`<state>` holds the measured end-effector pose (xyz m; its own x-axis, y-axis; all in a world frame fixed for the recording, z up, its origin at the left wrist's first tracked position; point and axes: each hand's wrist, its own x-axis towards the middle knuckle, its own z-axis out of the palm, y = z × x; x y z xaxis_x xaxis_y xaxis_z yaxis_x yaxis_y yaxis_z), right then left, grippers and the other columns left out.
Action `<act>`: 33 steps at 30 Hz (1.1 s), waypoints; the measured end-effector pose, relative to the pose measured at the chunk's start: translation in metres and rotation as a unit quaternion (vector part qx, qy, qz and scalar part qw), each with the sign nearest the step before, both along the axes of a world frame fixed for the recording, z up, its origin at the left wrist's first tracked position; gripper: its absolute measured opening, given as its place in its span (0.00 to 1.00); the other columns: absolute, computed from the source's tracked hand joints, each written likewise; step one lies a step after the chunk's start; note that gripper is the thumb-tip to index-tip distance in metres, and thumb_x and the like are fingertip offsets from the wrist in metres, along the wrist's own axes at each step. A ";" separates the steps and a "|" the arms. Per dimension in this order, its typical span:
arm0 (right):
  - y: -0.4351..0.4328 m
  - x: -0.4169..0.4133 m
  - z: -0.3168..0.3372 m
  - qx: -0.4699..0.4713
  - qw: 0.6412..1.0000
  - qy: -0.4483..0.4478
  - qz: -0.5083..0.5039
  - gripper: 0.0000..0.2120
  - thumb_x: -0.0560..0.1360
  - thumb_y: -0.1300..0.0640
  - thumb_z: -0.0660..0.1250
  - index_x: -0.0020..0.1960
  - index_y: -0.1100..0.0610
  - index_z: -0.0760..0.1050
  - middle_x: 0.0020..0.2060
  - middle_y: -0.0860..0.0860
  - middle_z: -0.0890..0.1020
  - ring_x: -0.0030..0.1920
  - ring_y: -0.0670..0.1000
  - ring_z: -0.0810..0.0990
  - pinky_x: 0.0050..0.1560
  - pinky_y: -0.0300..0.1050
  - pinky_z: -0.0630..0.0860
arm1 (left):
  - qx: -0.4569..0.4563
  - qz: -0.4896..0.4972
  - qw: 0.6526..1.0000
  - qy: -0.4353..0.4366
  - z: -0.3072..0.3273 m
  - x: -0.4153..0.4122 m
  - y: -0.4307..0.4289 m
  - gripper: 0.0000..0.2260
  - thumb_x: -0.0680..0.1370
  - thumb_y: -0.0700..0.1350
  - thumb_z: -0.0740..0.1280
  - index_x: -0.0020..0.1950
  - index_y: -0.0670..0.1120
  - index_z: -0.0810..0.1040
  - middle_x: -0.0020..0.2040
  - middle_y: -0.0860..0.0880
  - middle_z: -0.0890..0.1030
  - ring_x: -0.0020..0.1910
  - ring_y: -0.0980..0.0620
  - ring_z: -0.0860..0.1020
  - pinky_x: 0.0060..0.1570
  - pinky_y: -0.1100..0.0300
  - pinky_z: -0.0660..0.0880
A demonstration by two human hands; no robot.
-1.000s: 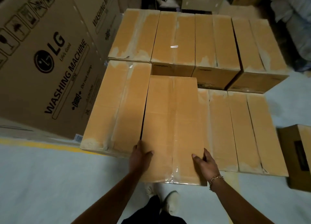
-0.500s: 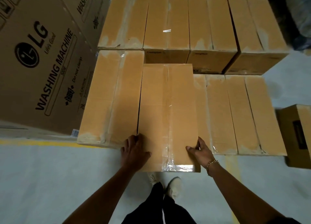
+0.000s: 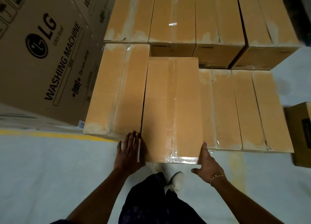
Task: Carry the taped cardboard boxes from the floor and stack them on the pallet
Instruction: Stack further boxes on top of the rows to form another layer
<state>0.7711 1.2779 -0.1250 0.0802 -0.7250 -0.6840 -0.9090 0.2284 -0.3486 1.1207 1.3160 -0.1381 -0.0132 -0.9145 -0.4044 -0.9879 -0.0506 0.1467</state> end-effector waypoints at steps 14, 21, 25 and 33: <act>-0.046 0.015 -0.001 -0.033 0.998 0.033 -0.032 0.60 0.69 0.45 0.76 0.79 0.45 0.31 0.69 0.54 0.77 0.59 0.60 0.82 0.53 0.54 0.80 | -0.054 -0.018 0.998 -0.034 0.009 0.008 -0.041 0.59 0.56 0.70 0.76 0.80 0.43 0.63 0.62 0.44 0.73 0.55 0.42 0.73 0.48 0.46 0.75; -0.080 0.023 0.004 -0.035 0.998 0.048 -0.027 0.58 0.70 0.46 0.76 0.81 0.46 0.33 0.70 0.53 0.76 0.61 0.60 0.80 0.54 0.52 0.79 | -0.015 -0.014 0.998 -0.063 0.009 0.011 -0.073 0.60 0.60 0.71 0.76 0.82 0.42 0.58 0.56 0.45 0.77 0.49 0.43 0.77 0.45 0.48 0.75; -0.090 0.024 0.007 -0.034 0.998 0.052 -0.030 0.57 0.70 0.47 0.76 0.81 0.47 0.34 0.68 0.54 0.77 0.61 0.60 0.80 0.54 0.53 0.79 | -0.004 -0.020 0.998 -0.067 0.009 0.012 -0.085 0.58 0.62 0.72 0.74 0.82 0.43 0.58 0.55 0.47 0.80 0.48 0.45 0.79 0.45 0.50 0.74; -0.093 0.025 0.005 -0.042 0.998 0.044 -0.024 0.59 0.69 0.46 0.76 0.80 0.47 0.33 0.67 0.54 0.78 0.58 0.60 0.82 0.53 0.53 0.80 | -0.010 -0.031 0.998 -0.045 0.011 0.016 -0.091 0.57 0.64 0.71 0.75 0.82 0.44 0.56 0.57 0.49 0.81 0.49 0.47 0.82 0.48 0.52 0.76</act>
